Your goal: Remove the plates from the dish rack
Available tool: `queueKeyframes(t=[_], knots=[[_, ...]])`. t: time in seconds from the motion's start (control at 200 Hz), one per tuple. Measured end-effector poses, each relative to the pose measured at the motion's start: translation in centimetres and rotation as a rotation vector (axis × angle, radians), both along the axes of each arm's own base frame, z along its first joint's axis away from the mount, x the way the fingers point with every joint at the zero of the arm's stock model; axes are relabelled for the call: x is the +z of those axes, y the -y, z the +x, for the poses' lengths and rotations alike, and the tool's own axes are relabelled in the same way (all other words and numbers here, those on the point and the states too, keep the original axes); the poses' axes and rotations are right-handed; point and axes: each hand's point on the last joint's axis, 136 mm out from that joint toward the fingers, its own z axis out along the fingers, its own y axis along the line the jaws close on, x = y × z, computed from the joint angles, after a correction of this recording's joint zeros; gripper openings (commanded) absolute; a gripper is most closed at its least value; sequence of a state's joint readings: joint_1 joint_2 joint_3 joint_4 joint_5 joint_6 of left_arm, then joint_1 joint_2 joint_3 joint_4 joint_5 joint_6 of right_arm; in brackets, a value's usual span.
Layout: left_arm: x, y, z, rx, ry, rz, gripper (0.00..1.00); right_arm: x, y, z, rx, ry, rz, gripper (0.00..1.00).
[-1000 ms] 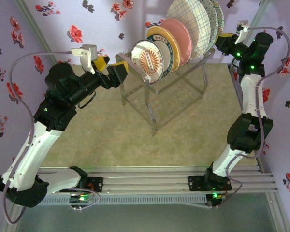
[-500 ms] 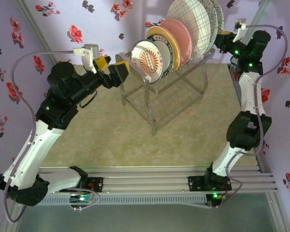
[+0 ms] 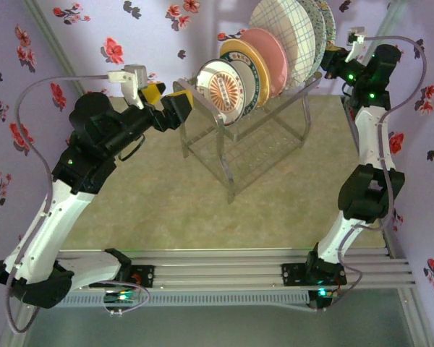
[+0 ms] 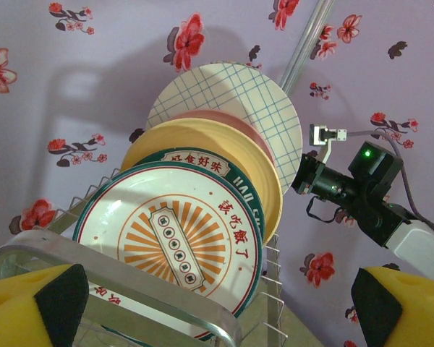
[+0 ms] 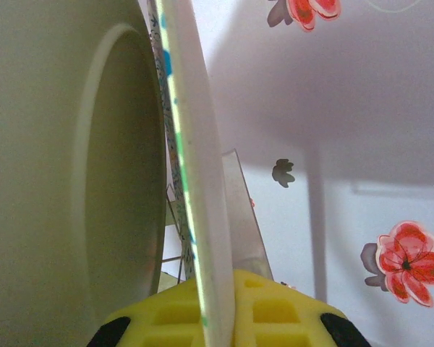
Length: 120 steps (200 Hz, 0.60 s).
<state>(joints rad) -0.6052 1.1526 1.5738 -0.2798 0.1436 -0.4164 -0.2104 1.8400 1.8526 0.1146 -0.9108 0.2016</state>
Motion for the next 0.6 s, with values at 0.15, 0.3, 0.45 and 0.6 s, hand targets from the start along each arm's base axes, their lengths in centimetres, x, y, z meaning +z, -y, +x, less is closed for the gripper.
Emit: queueKeyframes(t=[0.15,0.3,0.45,0.6], knots=[[0.00,0.00,0.00,0.000,-0.002,-0.002,0.96,-0.02,-0.09,0.03,-0.002,0.002,-0.007,0.00],[0.05,0.04,-0.03,-0.002,0.000,-0.004,0.96,-0.02,-0.29,0.15,-0.009,0.003,-0.011,0.00],[0.10,0.08,0.00,-0.002,0.004,-0.007,0.96,0.00,-0.31,0.23,-0.017,0.005,-0.015,0.00],[0.15,0.08,-0.01,-0.002,0.003,-0.010,0.96,0.17,-0.34,0.20,-0.032,0.005,-0.026,0.00]])
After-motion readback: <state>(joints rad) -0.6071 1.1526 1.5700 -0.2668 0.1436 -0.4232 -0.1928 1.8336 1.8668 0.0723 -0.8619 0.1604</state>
